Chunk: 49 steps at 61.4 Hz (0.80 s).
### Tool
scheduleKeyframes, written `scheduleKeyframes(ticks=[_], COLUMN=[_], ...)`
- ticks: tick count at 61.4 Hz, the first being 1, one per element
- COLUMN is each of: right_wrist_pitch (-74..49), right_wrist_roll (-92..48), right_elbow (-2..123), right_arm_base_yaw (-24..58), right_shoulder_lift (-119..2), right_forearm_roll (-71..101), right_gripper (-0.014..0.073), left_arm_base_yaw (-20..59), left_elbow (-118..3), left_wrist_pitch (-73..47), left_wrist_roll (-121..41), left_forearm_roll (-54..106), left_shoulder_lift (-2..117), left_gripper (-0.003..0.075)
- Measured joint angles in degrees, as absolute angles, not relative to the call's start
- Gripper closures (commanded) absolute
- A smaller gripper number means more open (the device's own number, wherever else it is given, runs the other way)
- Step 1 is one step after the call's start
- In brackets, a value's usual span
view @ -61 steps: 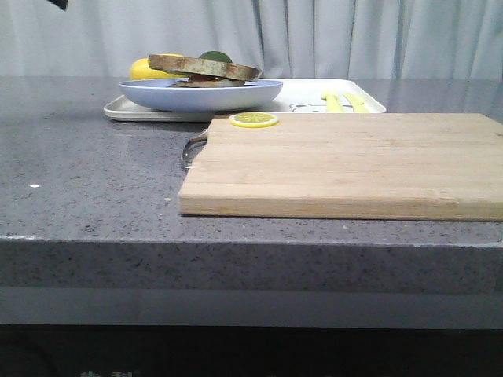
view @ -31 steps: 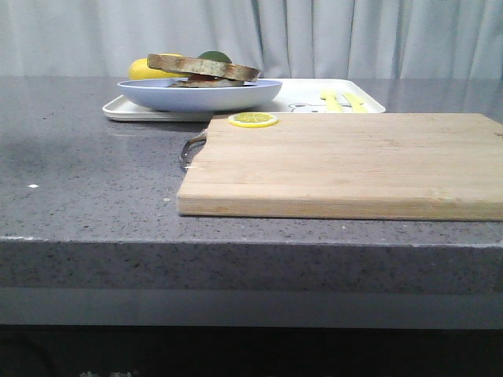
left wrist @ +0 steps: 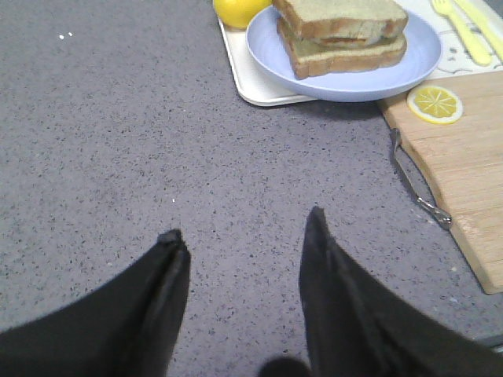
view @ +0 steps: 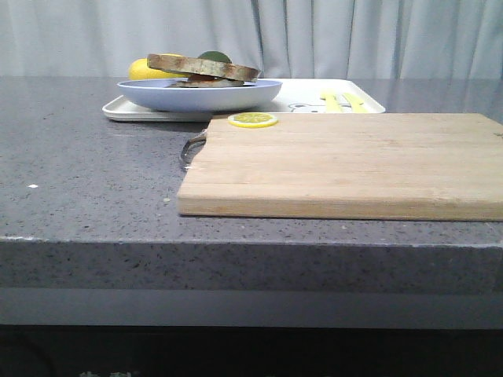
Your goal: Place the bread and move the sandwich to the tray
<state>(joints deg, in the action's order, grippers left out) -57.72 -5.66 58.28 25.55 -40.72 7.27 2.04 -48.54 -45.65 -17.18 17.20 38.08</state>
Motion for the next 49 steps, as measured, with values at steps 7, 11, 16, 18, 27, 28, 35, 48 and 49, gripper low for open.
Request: scheduleKeyframes(ticks=[7, 11, 16, 18, 27, 28, 35, 48, 49], right_wrist_pitch=[-57.7, -57.7, -57.7, -57.7, -56.5, -56.4, -56.1, -56.1, -56.1], right_wrist_roll=[-5.7, -5.7, -5.7, -5.7, -5.6, -5.6, -5.6, -5.6, -5.6], right_elbow=[58.3, 58.3, 58.3, 58.3, 58.3, 58.3, 58.3, 58.3, 58.3], right_arm_base_yaw=[25.6, 25.6, 25.6, 25.6, 25.6, 25.6, 25.6, 25.6, 25.6], right_shoulder_lift=[-40.7, -40.7, -40.7, -40.7, -40.7, -40.7, -40.7, -40.7, -40.7], right_forearm_roll=[7.3, 7.3, 7.3, 7.3, 7.3, 7.3, 7.3, 7.3, 7.3], right_gripper=[0.0137, 0.0137, 0.0137, 0.0137, 0.0137, 0.0137, 0.0138, 0.0361, 0.0403], left_arm_base_yaw=[2.0, 2.0, 2.0, 2.0, 2.0, 2.0, 2.0, 2.0, 2.0], left_elbow=[-44.8, -43.5, -42.5, -42.4, -42.1, -42.0, -41.9, -41.9, -41.9], left_wrist_pitch=[-45.2, -45.2, -45.0, -44.9, -44.5, -44.5, -44.4, -44.3, -44.3], left_wrist_roll=[-16.2, -15.9, -15.8, -15.8, -15.6, -15.6, -15.5, -15.5, -15.5], left_forearm_roll=[17.2, 17.2, 17.2, 17.2, 17.2, 17.2, 17.2, 17.2, 17.2], left_shoulder_lift=[32.3, 30.0, 28.1, 27.6, 27.4, 27.4, 27.4, 27.3, 27.3], left_gripper=[0.0386, 0.0386, 0.0386, 0.0386, 0.0386, 0.0386, 0.0389, 0.0599, 0.0625])
